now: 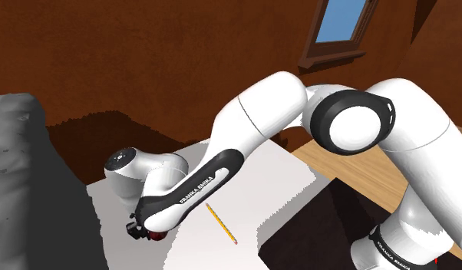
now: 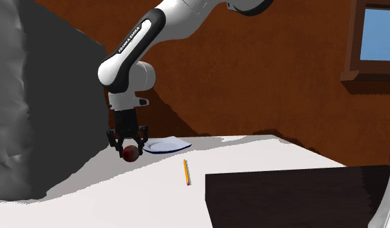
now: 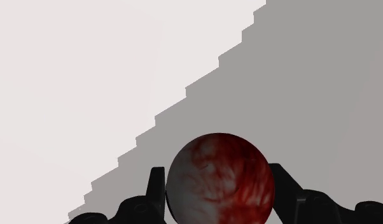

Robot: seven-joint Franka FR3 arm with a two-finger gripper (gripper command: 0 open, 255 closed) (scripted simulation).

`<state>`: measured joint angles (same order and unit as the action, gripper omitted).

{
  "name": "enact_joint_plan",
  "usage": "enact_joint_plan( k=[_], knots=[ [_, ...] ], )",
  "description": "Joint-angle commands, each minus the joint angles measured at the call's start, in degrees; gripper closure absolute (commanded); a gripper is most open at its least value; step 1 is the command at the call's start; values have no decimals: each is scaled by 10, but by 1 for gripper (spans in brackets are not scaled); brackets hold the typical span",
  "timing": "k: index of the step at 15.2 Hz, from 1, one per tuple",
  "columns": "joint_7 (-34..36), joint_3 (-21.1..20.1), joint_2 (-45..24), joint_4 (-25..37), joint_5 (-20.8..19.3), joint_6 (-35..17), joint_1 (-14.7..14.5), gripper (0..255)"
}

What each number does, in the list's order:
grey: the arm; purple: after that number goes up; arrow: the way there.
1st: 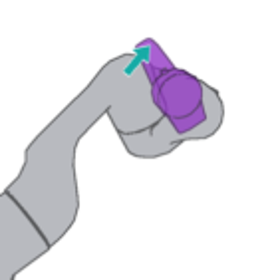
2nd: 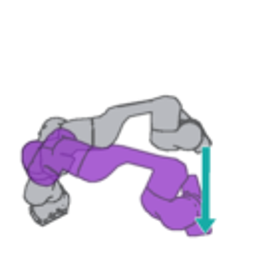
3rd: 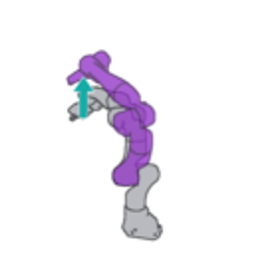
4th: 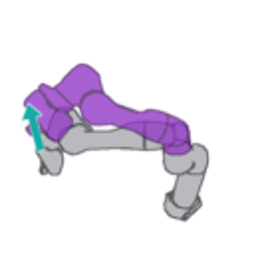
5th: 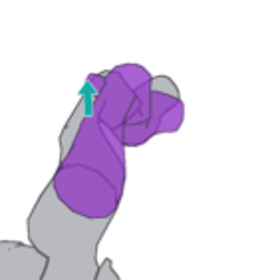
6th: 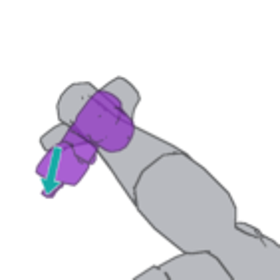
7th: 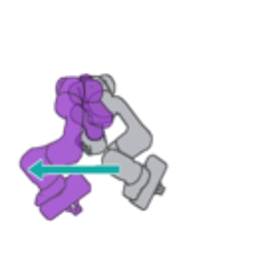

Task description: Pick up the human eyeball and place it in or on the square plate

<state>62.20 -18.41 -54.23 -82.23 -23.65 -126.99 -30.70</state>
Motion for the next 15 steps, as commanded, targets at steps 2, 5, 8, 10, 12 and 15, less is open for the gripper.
enact_joint_plan(
  k=[2, 5, 8, 10, 12, 15],
  knots=[
    [-1, -4, 17, -8, 3, 9, 3, 255],
    [-3, -8, 34, -14, 8, 20, 6, 255],
    [-6, -13, 50, -18, 12, 32, 9, 255],
    [-8, -16, 61, -20, 15, 40, 11, 255],
    [-9, -18, 71, -22, 18, 49, 13, 255],
    [-12, -22, 86, -23, 23, 62, 15, 255]
  ],
)
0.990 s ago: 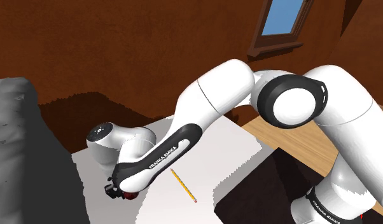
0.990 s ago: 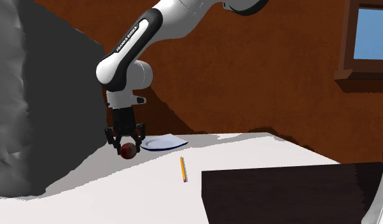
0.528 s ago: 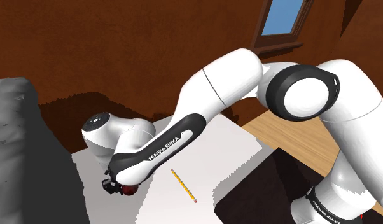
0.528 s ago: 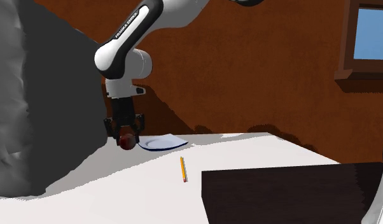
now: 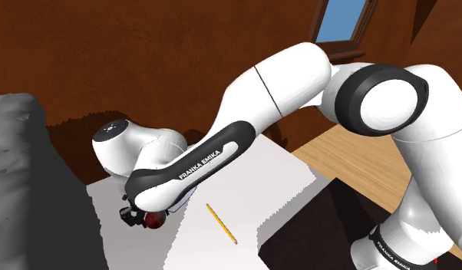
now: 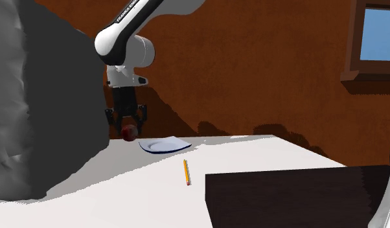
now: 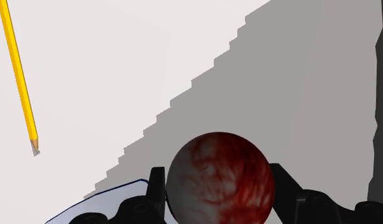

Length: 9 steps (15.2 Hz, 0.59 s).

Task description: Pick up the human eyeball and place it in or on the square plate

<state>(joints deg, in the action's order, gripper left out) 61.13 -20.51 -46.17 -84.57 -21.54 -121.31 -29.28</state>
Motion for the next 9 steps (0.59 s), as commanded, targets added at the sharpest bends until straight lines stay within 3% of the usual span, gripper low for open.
enact_joint_plan(
  k=[1, 9],
  knots=[
    [-3, -3, 10, 0, 3, 10, 2, 255],
    [-83, 13, -29, 80, 5, 42, 48, 255]
  ],
)
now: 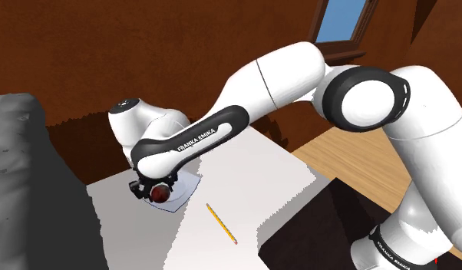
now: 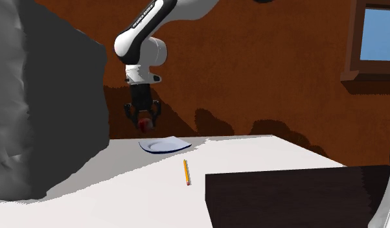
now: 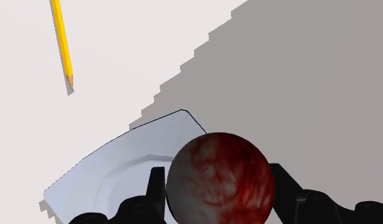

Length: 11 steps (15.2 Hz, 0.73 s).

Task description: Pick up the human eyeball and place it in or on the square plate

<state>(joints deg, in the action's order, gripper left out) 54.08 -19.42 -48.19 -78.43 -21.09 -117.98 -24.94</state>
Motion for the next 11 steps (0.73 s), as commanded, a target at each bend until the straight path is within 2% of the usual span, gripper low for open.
enact_joint_plan(
  k=[1, 8, 11],
  knots=[
    [-24, 5, -17, 35, 1, 15, 11, 255],
    [-109, 22, -101, 194, 3, 78, 40, 255],
    [-108, 24, -114, 194, 1, 65, 39, 255]
  ],
)
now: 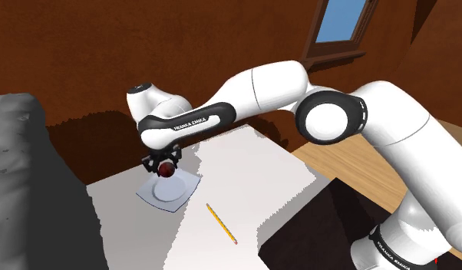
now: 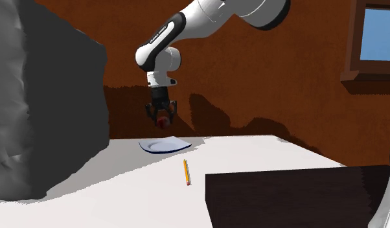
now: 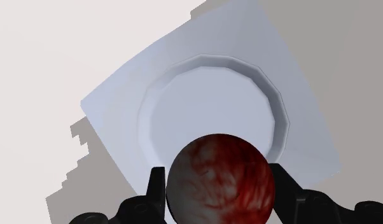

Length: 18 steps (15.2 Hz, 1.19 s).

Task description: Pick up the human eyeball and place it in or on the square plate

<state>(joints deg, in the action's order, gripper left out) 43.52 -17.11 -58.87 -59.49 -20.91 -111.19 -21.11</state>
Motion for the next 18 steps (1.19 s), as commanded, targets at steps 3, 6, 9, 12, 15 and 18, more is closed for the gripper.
enact_joint_plan(
  k=[3, 6, 9, 12, 15, 18],
  knots=[
    [0, 3, -21, 7, -3, -15, -1, 255],
    [1, 6, -36, 12, -5, -26, -3, 255],
    [2, 8, -53, 18, -7, -36, -4, 255],
    [2, 10, -65, 24, -8, -42, -6, 255],
    [2, 10, -65, 24, -8, -42, -6, 255],
    [2, 10, -65, 24, -8, -42, -6, 255]
  ],
)
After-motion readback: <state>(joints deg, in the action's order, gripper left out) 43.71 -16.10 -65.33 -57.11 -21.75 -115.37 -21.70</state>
